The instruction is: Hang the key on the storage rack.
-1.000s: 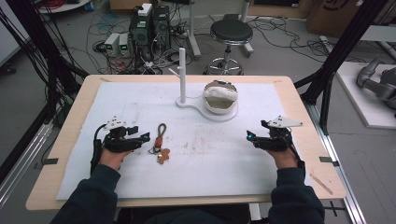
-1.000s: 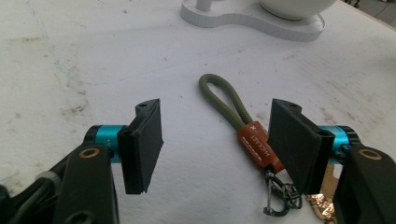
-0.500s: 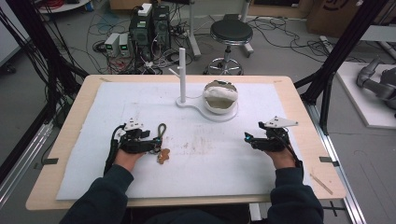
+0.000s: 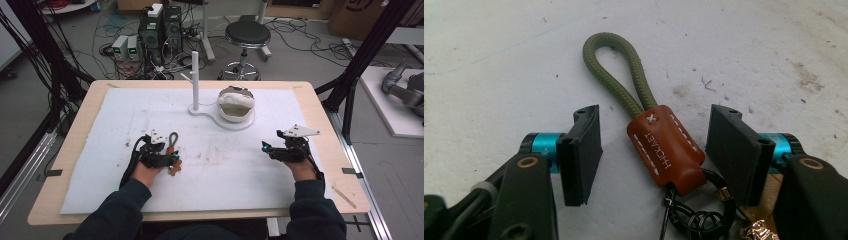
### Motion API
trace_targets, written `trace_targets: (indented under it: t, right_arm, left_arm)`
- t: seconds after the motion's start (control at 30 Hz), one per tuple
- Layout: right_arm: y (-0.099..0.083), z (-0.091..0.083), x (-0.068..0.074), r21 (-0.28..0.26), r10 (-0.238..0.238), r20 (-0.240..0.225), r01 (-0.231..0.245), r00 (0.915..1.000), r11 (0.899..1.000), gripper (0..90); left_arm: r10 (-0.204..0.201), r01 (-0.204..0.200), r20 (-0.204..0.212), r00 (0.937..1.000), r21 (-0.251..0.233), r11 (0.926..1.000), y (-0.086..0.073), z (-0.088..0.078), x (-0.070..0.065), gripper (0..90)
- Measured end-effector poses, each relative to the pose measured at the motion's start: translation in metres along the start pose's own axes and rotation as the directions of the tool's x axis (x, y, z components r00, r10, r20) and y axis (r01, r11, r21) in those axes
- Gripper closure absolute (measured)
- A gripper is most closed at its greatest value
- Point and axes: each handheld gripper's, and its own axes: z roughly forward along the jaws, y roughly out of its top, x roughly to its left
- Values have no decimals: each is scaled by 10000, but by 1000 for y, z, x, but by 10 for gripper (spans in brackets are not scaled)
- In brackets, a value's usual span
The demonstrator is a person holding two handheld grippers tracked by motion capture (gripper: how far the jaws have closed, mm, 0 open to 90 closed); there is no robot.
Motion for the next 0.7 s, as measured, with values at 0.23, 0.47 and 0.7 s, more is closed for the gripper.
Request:
trace_targets:
  t: [0.23, 0.47, 0.7]
  right_arm:
    - [0, -1, 0, 14, 52, 42, -52, 10000, 10000, 262]
    - [0, -1, 0, -13, 41, 66, -41, 10000, 10000, 262]
    - [0, -3, -1, -105, 45, 105, -44, 9999, 9999, 262]
  left_arm:
    - [97, -95, 379, 9992, -47, 9999, 0, -3, 2, 623]
    - [-544, 573, 939, 9941, -284, 9980, 0, -5, 11, 709]
    - [-1239, 1520, 1599, 9793, -1780, 9722, 6, -25, 26, 710]
